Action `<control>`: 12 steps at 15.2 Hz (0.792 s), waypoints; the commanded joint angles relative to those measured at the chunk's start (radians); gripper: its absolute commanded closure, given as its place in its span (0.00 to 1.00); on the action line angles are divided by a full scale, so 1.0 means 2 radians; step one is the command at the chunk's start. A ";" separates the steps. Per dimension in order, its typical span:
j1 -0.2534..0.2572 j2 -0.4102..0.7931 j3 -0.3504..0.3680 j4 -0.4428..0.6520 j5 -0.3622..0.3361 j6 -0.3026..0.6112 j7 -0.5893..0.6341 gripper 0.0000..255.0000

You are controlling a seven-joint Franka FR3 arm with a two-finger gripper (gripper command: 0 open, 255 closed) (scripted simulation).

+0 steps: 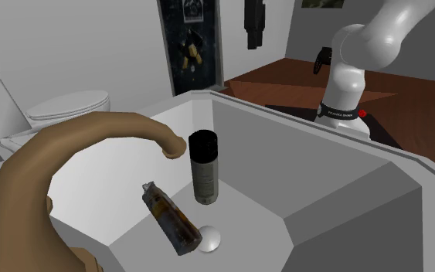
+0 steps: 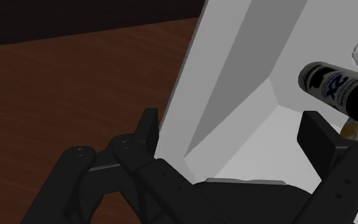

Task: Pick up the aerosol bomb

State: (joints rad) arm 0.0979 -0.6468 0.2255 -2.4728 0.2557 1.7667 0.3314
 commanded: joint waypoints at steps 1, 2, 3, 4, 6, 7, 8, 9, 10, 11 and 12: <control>0.007 0.023 0.023 0.002 0.007 0.025 0.017 0.00; 0.009 0.036 0.034 0.006 0.009 0.036 0.027 0.00; 0.012 0.050 0.046 0.011 0.010 0.047 0.036 0.00; 0.014 0.065 0.057 0.016 0.011 0.058 0.046 0.00; 0.017 0.096 0.080 0.029 0.009 0.079 0.066 0.00; 0.018 0.112 0.092 0.036 0.007 0.089 0.077 0.00; 0.019 0.129 0.103 0.043 0.003 0.099 0.088 0.00; 0.020 0.146 0.114 0.052 -0.001 0.109 0.100 0.00; 0.020 0.164 0.125 0.061 -0.007 0.119 0.112 0.00; 0.020 0.182 0.136 0.070 -0.014 0.128 0.124 0.00; 0.021 0.201 0.147 0.080 -0.022 0.136 0.138 0.00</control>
State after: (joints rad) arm 0.1361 -0.2792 0.4945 -2.3369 0.2246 2.0269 0.5750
